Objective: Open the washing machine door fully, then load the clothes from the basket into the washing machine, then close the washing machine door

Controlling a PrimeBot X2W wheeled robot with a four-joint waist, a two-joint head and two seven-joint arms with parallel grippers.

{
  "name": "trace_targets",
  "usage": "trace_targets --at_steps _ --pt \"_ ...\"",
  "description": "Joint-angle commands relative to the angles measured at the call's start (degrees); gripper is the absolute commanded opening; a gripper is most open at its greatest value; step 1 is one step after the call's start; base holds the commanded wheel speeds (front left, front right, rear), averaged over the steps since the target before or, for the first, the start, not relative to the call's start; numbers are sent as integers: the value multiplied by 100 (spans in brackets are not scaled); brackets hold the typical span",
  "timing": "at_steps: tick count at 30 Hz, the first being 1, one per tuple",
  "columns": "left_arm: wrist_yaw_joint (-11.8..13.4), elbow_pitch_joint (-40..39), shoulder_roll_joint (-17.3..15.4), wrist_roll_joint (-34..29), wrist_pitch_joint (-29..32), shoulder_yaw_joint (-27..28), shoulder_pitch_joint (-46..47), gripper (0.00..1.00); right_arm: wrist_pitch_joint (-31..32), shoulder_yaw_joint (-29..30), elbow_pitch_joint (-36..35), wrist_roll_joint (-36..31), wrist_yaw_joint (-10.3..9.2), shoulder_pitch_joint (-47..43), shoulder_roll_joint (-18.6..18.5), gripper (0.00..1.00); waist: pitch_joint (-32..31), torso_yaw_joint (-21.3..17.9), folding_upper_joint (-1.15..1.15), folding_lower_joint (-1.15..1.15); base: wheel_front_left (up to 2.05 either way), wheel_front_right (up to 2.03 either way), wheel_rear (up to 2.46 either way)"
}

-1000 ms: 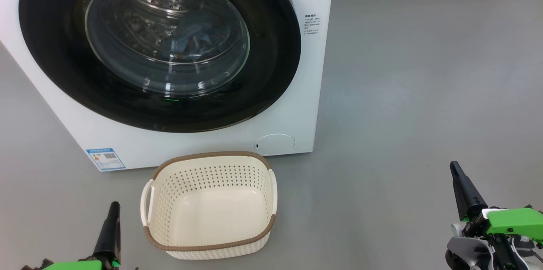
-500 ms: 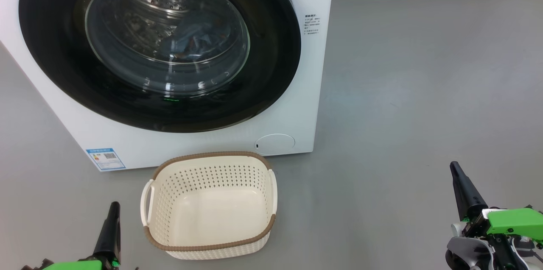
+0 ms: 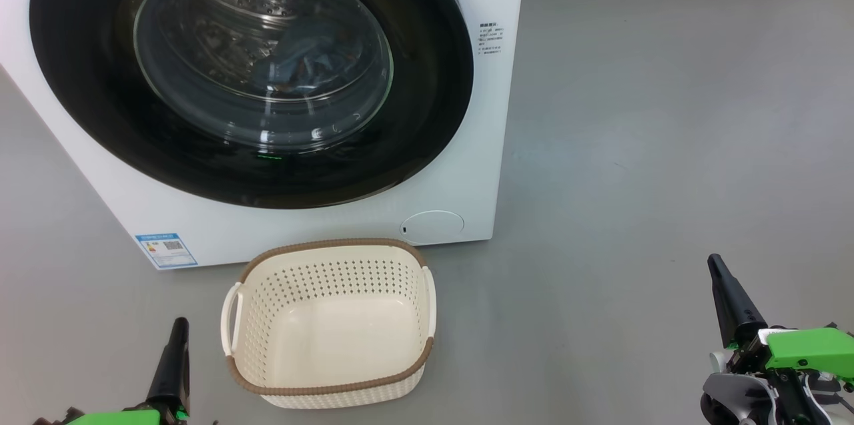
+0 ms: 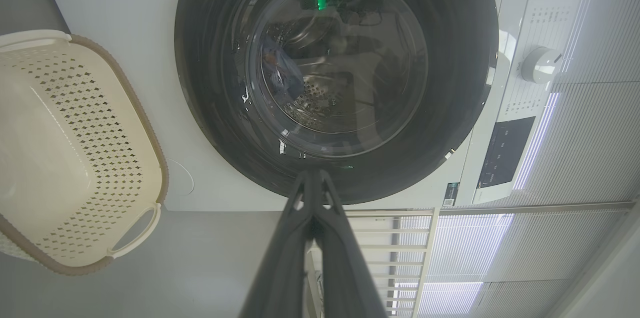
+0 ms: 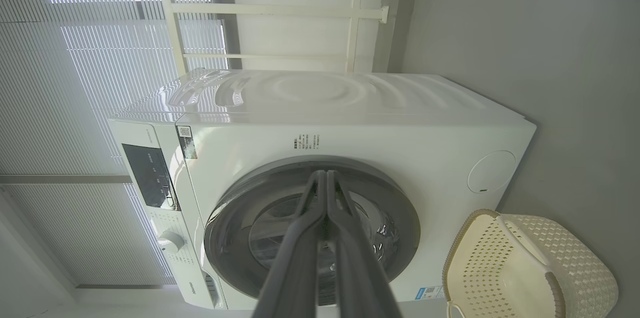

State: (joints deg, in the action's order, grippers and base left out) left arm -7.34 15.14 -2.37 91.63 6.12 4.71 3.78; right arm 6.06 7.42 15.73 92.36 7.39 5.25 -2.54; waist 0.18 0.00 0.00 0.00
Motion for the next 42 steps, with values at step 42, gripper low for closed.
trace_targets --at_steps 42 --pt "-14 -111 -51 48 41 188 242 0 40 -94 -171 -17 10 93 -40 0 0 0 0 0 0 0 0"
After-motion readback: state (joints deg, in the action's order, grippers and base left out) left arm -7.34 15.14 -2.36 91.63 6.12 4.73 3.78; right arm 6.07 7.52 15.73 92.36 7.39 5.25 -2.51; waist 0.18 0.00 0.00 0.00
